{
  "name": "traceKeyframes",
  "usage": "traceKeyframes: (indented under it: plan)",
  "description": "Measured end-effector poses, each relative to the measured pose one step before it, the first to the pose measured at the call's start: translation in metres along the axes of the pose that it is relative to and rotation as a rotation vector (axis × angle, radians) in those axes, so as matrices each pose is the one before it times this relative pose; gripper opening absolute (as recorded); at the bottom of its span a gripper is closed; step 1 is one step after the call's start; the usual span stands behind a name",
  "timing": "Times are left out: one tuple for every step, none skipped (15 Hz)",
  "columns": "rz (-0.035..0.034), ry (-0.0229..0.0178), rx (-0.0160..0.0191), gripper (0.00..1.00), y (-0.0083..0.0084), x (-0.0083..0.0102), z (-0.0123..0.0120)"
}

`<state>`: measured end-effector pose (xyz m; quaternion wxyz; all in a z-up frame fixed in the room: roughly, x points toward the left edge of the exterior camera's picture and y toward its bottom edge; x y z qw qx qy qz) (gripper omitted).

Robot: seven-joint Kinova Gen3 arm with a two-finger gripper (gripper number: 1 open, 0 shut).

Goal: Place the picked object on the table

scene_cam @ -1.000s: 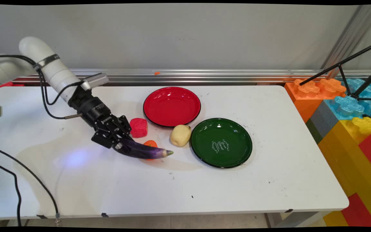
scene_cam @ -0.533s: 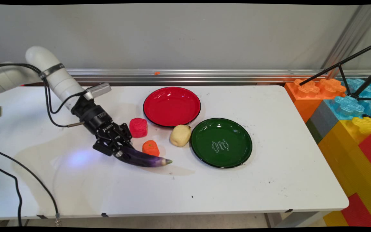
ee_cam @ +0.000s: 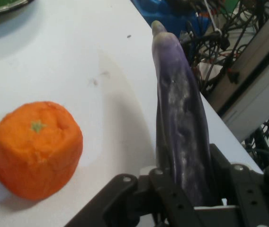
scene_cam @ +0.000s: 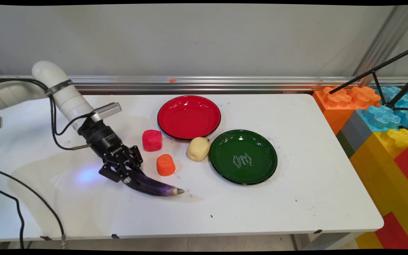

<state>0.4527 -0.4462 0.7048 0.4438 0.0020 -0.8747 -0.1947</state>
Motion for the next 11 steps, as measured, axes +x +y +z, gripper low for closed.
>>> traceKeyframes:
  plan:
    - [0.00254, -0.00455, -0.00131, 0.00, -0.00050, -0.00235, 0.00150]
    - [0.00186, -0.00322, -0.00049, 0.00, -0.00046, -0.00161, 0.00094]
    - [0.00189, -0.00316, -0.00034, 0.00, -0.00051, -0.00165, 0.00090]
    - [0.00273, -0.00361, 0.00007, 0.00, -0.00067, -0.00179, 0.00090]
    - [0.00330, -0.00319, 0.00033, 0.00, -0.00105, -0.00162, 0.00086]
    - [0.00278, -0.00194, 0.00077, 1.00, -0.00084, -0.00153, 0.00065]
    - [0.00207, -0.00171, 0.00080, 1.00, -0.00082, -0.00136, 0.00055]
    - [0.00206, -0.00153, 0.00068, 1.00, -0.00062, -0.00099, 0.00036]
    - [0.00086, -0.00240, -0.00060, 1.00, -0.00048, -0.00110, 0.00044]
    - [0.00045, -0.00169, 0.00032, 1.00, -0.00028, -0.00054, 0.00007]
    - [0.00007, -0.00121, 0.00045, 1.00, -0.00025, -0.00027, 0.00008]
